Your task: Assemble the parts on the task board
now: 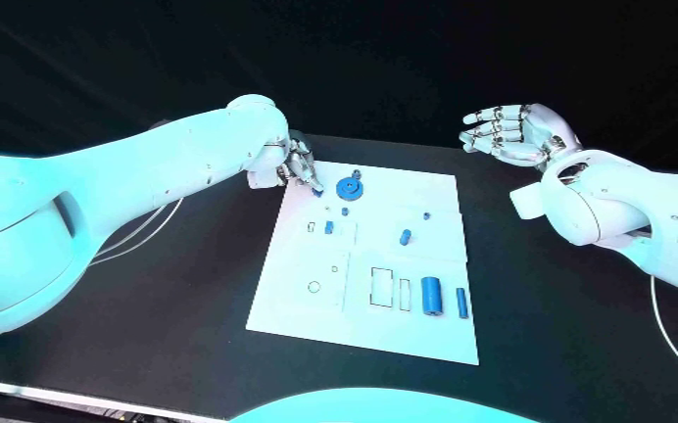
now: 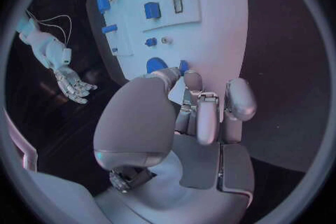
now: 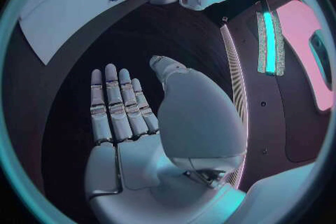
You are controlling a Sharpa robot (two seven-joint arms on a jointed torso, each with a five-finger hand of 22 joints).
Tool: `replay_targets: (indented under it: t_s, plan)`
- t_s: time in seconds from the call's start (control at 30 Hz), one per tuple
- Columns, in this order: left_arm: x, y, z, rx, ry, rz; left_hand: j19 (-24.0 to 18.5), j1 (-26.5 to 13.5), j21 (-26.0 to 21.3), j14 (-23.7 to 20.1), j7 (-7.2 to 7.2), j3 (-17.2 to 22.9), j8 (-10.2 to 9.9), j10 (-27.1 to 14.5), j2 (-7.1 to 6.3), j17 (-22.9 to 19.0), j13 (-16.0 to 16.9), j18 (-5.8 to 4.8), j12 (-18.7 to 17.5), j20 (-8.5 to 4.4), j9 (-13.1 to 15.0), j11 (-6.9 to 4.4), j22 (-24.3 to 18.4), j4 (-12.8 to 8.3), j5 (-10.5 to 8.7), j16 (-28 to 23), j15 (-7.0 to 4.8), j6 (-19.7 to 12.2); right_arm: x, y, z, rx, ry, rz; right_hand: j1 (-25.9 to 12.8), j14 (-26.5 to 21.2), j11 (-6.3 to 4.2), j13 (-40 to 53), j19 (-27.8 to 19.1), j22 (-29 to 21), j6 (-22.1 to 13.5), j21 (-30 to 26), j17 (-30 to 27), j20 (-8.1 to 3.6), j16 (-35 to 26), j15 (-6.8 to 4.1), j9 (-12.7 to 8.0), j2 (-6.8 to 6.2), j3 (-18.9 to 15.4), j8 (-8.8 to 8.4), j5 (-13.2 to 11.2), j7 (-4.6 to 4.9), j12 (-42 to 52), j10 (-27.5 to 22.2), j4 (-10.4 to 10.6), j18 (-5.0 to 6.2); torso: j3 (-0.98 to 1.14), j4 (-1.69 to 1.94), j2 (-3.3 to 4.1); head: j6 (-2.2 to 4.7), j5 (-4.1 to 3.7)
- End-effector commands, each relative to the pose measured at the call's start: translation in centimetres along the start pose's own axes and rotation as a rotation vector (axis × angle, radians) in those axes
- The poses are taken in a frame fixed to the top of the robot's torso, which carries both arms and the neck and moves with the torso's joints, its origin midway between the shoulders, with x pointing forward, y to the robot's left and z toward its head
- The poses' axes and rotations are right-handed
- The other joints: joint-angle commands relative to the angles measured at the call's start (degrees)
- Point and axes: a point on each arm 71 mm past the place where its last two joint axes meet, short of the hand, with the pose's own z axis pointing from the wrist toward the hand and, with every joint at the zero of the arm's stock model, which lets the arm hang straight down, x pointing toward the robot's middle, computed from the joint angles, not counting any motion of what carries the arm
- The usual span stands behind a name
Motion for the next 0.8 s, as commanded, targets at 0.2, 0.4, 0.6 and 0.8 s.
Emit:
replay_targets:
  t_s: [0.2,0.4,0.6,0.8]
  plan:
    - [0.0,0.5,-0.9,0.035,-0.01,-0.08,1.11,-1.94,0.88,3.1,-0.16,9.84,4.01,1.61,-1.62,3.94,1.79,-0.87,1.36,-0.16,6.27,-0.23,1.21,-7.44,0.32,0.28,-0.34,-0.16,0.0,-0.1,0.0,-0.004,0.013,0.004,-0.51,-0.12,0.23,-0.06,-0.57,-0.15,-0.24,-0.26,-0.09,-0.02,-0.4,0.43,-0.09,0.05,-0.07,-0.28,0.38,4.1,-0.26,-0.21,-0.15,0.7,0.02,0.18,-0.19,-0.3,-0.04]
    - [0.1,0.9,-2.1,0.057,-0.023,-0.112,1.69,-2.92,1.33,3.21,-0.31,11.65,4.47,2.52,-2.29,4.17,3.19,-1.02,2.46,-0.3,6.98,-0.39,2.01,-8.21,0.57,0.35,-0.49,0.0,-0.1,-0.1,0.0,-0.002,0.009,0.004,-0.51,-0.12,0.23,-0.06,-0.57,-0.15,-0.24,-0.26,-0.09,-0.02,-0.4,0.43,-0.09,0.05,-0.07,-0.28,0.38,4.1,-0.26,-0.21,-0.15,0.7,0.14,0.54,-0.46,-0.52,-0.06]
    - [0.6,1.3,-3.6,0.078,-0.05,-0.126,3.02,-5.82,2.42,3.62,-0.84,16.35,5.45,4.78,-4.68,5.42,6.48,-1.39,4.87,-0.74,8.31,-0.92,3.94,-10.01,2.3,0.91,-0.95,1.08,-0.2,-0.2,-0.1,-0.001,0.007,0.003,-0.54,-0.12,0.24,-0.06,-0.62,-0.22,-0.24,-0.26,-0.13,-0.01,-0.42,0.44,-0.11,0.05,-0.09,-0.3,0.42,4.11,-0.27,-0.22,-0.15,0.7,0.23,0.96,-0.85,-0.82,-0.3]
    - [1.4,1.3,-4.4,0.092,-0.098,-0.121,3.63,-7.56,2.96,3.69,-1.14,18.24,5.98,5.81,-5.53,5.61,7.99,-1.57,5.89,-0.98,8.96,-1.21,4.9,-10.89,3.93,1.02,-1.21,1.59,-0.1,-0.3,-0.2,0.0,0.008,0.005,-0.56,-0.12,0.25,-0.06,-0.64,-0.28,-0.24,-0.26,-0.16,0.0,-0.44,0.44,-0.12,0.05,-0.09,-0.3,0.46,4.11,-0.29,-0.23,-0.16,0.7,0.28,1.32,-1.05,-1.22,-0.45]
